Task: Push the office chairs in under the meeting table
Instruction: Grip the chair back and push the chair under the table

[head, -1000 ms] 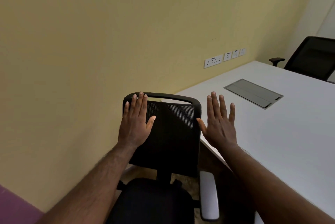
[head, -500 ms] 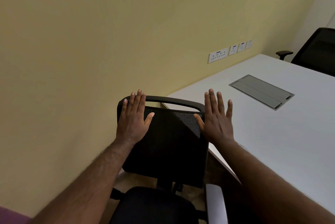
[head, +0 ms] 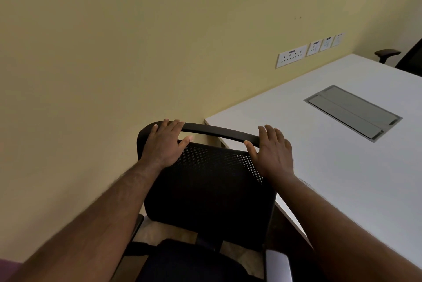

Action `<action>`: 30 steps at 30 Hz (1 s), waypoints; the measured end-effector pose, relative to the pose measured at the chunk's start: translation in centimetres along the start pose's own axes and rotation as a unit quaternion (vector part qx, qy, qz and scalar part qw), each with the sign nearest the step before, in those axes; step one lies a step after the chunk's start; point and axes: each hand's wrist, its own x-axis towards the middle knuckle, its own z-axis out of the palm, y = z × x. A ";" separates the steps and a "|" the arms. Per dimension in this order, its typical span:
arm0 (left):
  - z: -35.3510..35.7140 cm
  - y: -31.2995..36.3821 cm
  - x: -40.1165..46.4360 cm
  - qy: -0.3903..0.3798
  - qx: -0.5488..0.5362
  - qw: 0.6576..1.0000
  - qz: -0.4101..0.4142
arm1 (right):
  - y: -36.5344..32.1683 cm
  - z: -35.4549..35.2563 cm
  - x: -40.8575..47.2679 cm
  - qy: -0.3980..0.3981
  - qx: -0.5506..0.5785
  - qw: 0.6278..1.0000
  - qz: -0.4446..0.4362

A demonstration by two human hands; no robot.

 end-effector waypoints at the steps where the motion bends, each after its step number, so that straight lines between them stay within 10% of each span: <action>1: 0.4 -0.2 0.4 -0.012 -0.002 1.000 -0.008 | 0.0 0.3 0.3 -0.004 0.008 1.000 0.001; 30: 1.3 -7.6 -1.5 -0.067 -0.007 0.987 -0.149 | -6.6 3.8 1.5 -0.079 0.000 0.993 -0.086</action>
